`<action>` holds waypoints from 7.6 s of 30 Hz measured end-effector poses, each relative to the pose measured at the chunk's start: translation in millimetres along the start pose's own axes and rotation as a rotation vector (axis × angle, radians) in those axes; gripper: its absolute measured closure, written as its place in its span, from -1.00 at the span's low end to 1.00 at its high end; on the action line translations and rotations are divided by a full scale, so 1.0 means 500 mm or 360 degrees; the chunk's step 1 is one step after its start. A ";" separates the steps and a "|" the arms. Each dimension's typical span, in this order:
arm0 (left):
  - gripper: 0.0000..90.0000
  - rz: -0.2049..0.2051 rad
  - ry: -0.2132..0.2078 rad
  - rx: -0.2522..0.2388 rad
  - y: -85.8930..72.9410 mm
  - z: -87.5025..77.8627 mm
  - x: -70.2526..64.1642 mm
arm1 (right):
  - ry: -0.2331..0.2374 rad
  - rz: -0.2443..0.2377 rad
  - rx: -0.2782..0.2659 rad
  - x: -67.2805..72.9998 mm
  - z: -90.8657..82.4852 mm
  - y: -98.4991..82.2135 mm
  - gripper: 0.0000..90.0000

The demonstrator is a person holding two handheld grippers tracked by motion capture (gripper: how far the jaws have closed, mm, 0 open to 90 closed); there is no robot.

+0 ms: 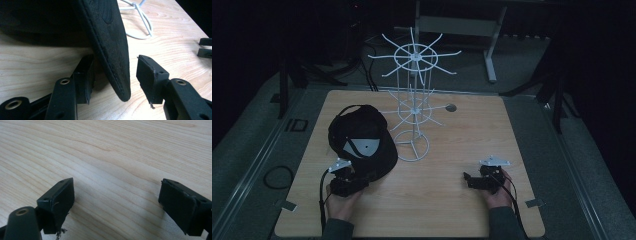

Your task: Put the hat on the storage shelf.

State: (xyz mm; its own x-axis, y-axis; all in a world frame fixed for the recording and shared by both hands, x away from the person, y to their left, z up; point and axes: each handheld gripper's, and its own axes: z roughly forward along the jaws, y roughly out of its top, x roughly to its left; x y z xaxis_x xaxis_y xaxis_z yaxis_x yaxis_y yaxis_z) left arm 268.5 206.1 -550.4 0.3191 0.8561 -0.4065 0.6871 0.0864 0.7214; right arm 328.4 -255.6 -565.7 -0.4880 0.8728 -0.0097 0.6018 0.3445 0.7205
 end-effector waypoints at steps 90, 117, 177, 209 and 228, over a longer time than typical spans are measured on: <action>0.93 0.0034 0.0089 -0.0283 0.089 -0.091 -0.014 | 0.0000 0.0003 0.0000 0.000 0.000 0.000 -0.71; 0.93 0.0155 0.0130 -0.0345 0.126 -0.128 -0.033 | 0.0000 0.0000 -0.0003 0.000 0.000 0.000 -0.71; 0.92 0.0344 0.0201 -0.0428 0.196 -0.175 -0.076 | -0.0001 0.0000 -0.0003 0.000 0.000 0.000 -0.71; 0.92 0.0394 0.0249 -0.0455 0.226 -0.183 -0.087 | 0.0000 0.0002 -0.0002 0.000 0.000 0.000 -0.71; 0.92 0.0420 0.0271 -0.0473 0.245 -0.190 -0.092 | 0.0000 0.0000 -0.0002 0.000 0.000 0.000 -0.71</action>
State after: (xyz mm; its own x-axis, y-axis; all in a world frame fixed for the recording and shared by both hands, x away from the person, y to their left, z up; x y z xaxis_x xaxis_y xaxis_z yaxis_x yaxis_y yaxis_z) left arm 275.8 225.9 -390.1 0.3292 0.9383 -0.1063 0.3705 -0.0247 0.9285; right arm 328.5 -255.5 -565.5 -0.4877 0.8730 -0.0097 0.6013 0.3439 0.7213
